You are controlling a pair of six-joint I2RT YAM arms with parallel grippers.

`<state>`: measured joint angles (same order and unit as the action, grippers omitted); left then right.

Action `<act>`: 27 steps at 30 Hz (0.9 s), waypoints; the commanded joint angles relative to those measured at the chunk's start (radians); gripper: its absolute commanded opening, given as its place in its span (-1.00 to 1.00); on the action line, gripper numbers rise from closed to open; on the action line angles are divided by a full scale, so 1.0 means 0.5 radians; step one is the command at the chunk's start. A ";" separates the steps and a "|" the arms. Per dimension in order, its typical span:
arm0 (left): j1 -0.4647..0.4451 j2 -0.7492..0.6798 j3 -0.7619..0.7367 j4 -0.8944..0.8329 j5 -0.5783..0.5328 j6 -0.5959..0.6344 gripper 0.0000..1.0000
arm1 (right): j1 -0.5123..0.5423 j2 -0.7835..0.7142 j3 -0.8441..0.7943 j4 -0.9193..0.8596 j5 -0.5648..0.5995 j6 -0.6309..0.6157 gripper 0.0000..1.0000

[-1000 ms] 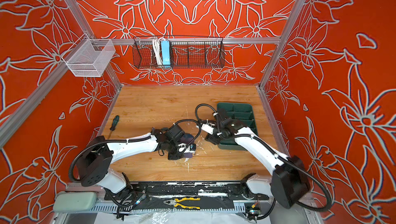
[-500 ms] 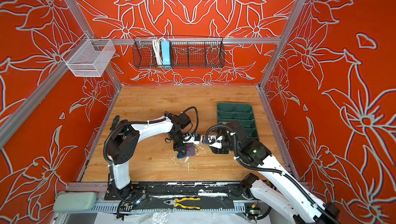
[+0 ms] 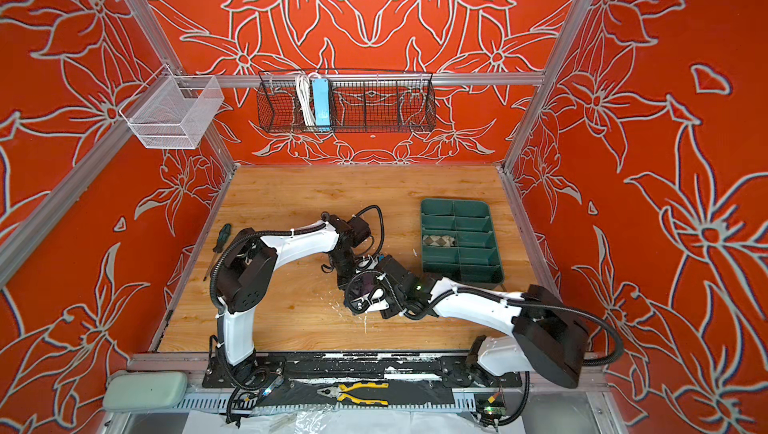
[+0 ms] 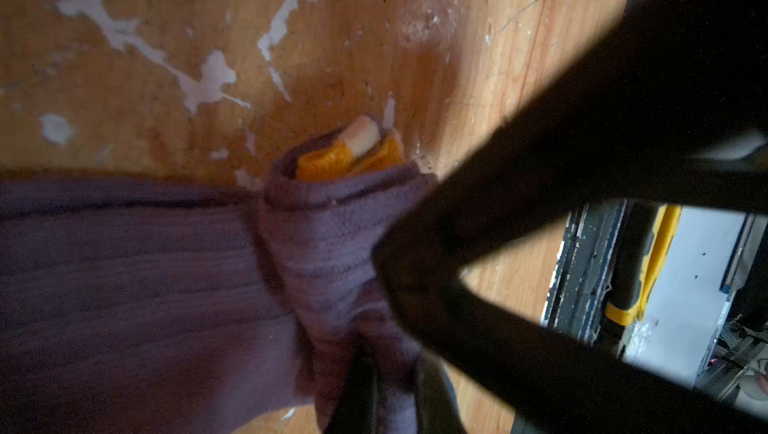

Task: Roll the socks

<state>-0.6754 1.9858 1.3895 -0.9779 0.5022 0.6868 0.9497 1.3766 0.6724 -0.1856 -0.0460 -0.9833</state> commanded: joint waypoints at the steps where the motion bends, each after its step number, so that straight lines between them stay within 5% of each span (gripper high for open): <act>1: -0.003 0.055 -0.006 -0.051 0.008 0.034 -0.91 | 0.006 0.130 0.057 0.239 0.031 0.042 0.28; 9: -0.002 -0.009 -0.056 -0.002 0.000 0.030 -0.89 | 0.006 0.316 0.110 0.175 -0.028 0.161 -0.32; 15: 0.004 -0.238 -0.152 0.096 -0.087 0.010 -0.64 | 0.004 0.363 0.231 -0.182 0.003 0.221 -0.96; 23: 0.102 -0.785 -0.364 0.244 -0.201 -0.049 -0.23 | -0.023 0.395 0.426 -0.621 -0.126 0.392 -1.00; 27: 0.170 -1.196 -0.578 0.456 -0.387 -0.120 -0.20 | -0.064 0.463 0.553 -0.819 -0.303 0.435 -1.00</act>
<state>-0.5991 1.5112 1.1435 -0.8211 0.3573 0.6247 0.9413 1.5673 0.9199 -0.4351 -0.1097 -0.8051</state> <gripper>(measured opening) 0.401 0.161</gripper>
